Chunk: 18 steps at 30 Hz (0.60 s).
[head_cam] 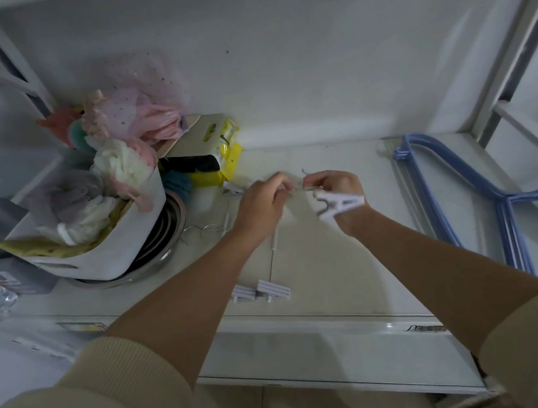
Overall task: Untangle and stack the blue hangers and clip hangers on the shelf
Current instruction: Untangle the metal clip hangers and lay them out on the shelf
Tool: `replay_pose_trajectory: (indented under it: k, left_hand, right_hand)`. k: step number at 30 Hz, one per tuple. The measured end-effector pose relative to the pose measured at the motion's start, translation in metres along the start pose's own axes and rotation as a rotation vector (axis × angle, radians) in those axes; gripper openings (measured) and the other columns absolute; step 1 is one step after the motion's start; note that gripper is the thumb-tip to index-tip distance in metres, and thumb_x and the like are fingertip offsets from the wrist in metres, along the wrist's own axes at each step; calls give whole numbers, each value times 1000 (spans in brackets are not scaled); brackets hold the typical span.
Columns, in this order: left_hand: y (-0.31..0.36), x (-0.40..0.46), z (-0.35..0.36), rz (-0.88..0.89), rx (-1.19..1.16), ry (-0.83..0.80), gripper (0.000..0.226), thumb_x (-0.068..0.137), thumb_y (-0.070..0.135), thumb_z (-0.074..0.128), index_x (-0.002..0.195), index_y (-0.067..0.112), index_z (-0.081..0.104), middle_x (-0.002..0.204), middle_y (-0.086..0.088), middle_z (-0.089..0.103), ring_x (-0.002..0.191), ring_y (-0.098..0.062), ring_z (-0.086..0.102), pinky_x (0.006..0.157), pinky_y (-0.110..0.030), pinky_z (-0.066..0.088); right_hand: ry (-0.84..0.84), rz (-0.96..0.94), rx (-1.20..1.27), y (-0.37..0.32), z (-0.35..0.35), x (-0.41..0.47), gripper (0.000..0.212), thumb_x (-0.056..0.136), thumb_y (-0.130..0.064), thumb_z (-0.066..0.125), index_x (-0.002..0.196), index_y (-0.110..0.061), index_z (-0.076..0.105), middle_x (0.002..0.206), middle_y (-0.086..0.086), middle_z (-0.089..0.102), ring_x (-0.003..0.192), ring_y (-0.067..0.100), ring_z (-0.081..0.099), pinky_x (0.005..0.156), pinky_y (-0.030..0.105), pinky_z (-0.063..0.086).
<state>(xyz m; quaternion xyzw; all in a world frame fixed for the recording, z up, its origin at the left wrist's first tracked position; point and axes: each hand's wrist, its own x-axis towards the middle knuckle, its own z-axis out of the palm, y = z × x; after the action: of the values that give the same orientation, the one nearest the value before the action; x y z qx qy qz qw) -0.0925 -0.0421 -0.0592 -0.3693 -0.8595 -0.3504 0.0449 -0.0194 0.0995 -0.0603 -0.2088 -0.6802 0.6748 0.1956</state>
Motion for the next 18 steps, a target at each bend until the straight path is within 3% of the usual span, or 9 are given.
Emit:
replay_pose_trajectory:
  k: [3, 6, 8, 10, 15, 18]
  left_hand:
    - [13, 9, -8, -46, -97, 103, 20, 91, 6, 45, 94, 7, 65, 71, 2, 58, 64, -15, 50, 55, -19, 31]
    - [22, 21, -10, -140, -185, 153, 23, 92, 8, 41, 95, 12, 64, 69, 10, 53, 61, -6, 48, 52, -8, 34]
    - [26, 26, -10, -205, -218, 167, 24, 92, 8, 39, 98, 13, 62, 72, 7, 52, 62, -11, 48, 51, -16, 32]
    - [23, 29, -6, -267, -219, 125, 25, 92, 9, 38, 102, 11, 61, 85, 1, 55, 71, -18, 50, 61, -24, 33]
    - [-1, 19, 9, -412, -221, -13, 22, 86, 4, 44, 95, 16, 61, 103, -8, 67, 84, -27, 60, 64, -28, 42]
    - [-18, 11, 9, -450, -117, 3, 15, 85, 10, 55, 91, 14, 68, 102, -7, 71, 96, -24, 64, 75, -28, 46]
  right_hand:
    - [-4, 30, 236, -11, 3, -1, 32, 81, 20, 34, 82, 7, 62, 88, 12, 61, 60, 18, 48, 66, 22, 47]
    - [19, -53, 52, -14, 6, 1, 21, 88, 10, 45, 88, 3, 65, 84, 6, 63, 57, 15, 46, 56, 19, 42]
    - [63, -46, -32, -12, 6, 3, 21, 91, 5, 45, 87, 2, 65, 72, 6, 63, 51, 13, 47, 49, 15, 39]
    - [88, 6, -80, -5, 5, 4, 19, 90, 4, 47, 85, 3, 66, 65, 7, 63, 44, 9, 45, 45, 14, 37]
    - [55, 206, -131, 28, 4, 5, 25, 88, 4, 49, 68, -4, 62, 61, 12, 60, 29, 4, 44, 36, 14, 33]
    - [45, 311, -158, 44, 7, 7, 21, 90, 2, 53, 72, -1, 63, 61, 14, 56, 26, -1, 46, 32, 12, 33]
